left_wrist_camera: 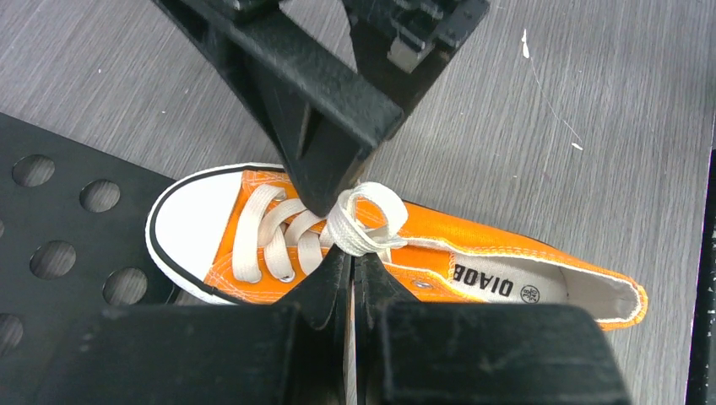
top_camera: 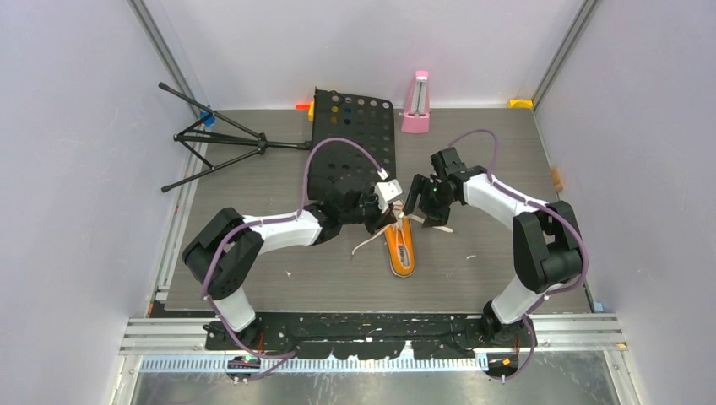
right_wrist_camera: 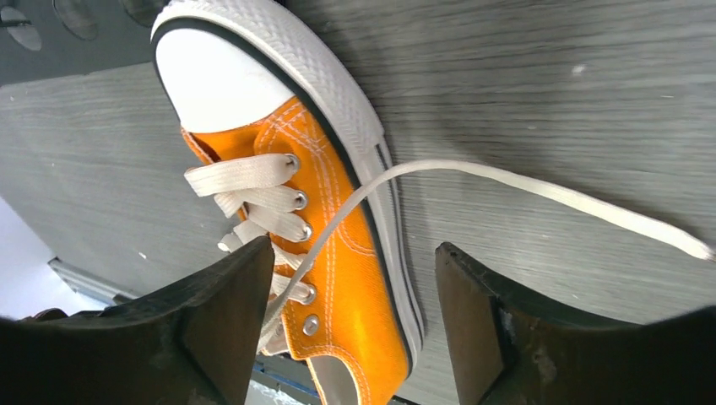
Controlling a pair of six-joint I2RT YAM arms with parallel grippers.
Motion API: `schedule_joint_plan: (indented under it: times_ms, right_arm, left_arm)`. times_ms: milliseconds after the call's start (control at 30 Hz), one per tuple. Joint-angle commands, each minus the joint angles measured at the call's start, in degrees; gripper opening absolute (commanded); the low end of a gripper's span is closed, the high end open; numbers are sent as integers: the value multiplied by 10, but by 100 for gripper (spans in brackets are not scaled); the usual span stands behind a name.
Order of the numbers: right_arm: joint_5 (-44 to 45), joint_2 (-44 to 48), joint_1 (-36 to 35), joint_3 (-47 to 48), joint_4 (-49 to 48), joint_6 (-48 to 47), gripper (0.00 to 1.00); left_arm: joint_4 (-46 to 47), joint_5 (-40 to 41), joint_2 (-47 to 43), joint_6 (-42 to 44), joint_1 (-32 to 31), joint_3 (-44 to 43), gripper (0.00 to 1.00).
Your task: Tie the shoes
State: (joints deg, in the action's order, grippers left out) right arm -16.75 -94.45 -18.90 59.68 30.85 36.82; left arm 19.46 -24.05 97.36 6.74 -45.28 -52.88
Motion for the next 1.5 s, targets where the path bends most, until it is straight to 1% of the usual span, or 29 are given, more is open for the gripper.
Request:
schedule_joint_plan:
  times_ms: [0,33,233,333,400,433,500,567,633,667,700,767,833,1000,1067,1233,1300,1400,1467]
  right_arm:
    - [52,47,24,31,40,-29,78]
    - [48,50,31,33,40,-29,80]
    - [36,36,70,61,38,-37,85]
    - [-3,43,91,50,0,-39,86]
    - [-71,80,100,11,-84,-50,86]
    - [-83,113,100,-23,-146,-44,87]
    - [-74,177,100,-107,-271,-30,87]
    - [-90,223,100,-175,-396,-54,85]
    - [-166,256,99,-241,-559,-77,81]
    - [-194,264,100,-265,-611,-90,79]
    - [-225,269,99,-277,-637,-111,77]
    - [-288,271,97,-260,-607,-176,72]
    - [-318,259,86,-234,-554,-217,68]
    - [-313,262,50,-209,-455,-352,67]
    - [-317,256,34,-197,-399,-410,66]
    - [-302,230,20,-160,-278,-511,63]
    - [-303,226,21,-153,-261,-543,63]
    - [-297,214,23,-137,-226,-611,67]
    - [-317,199,30,-129,-202,-638,68]
  left_arm:
    - [47,-10,-23,-6,-1,5,0]
    - [47,-12,-24,-5,-1,7,0]
    - [43,-14,-24,-3,-1,10,0]
    - [34,-14,-24,-1,-1,7,0]
    - [31,-14,-25,-1,-1,6,0]
    - [30,-15,-26,-1,-1,6,0]
    - [28,-15,-27,-1,-1,5,0]
    - [24,-16,-26,1,-1,2,0]
    - [20,-20,-25,3,-1,-2,0]
    - [20,-21,-24,3,-1,-2,0]
    - [19,-21,-24,4,-1,-4,0]
    - [17,-23,-23,4,-1,-5,0]
    - [11,-24,-23,5,-1,-8,0]
    - [12,-30,-22,1,-1,-8,0]
    - [13,-31,-21,-1,-1,-6,0]
    - [10,-33,-25,1,-1,-5,0]
    - [6,-33,-27,4,-1,-6,0]
    - [6,-31,-26,5,0,-6,0]
    - [5,-33,-26,2,-1,-8,0]
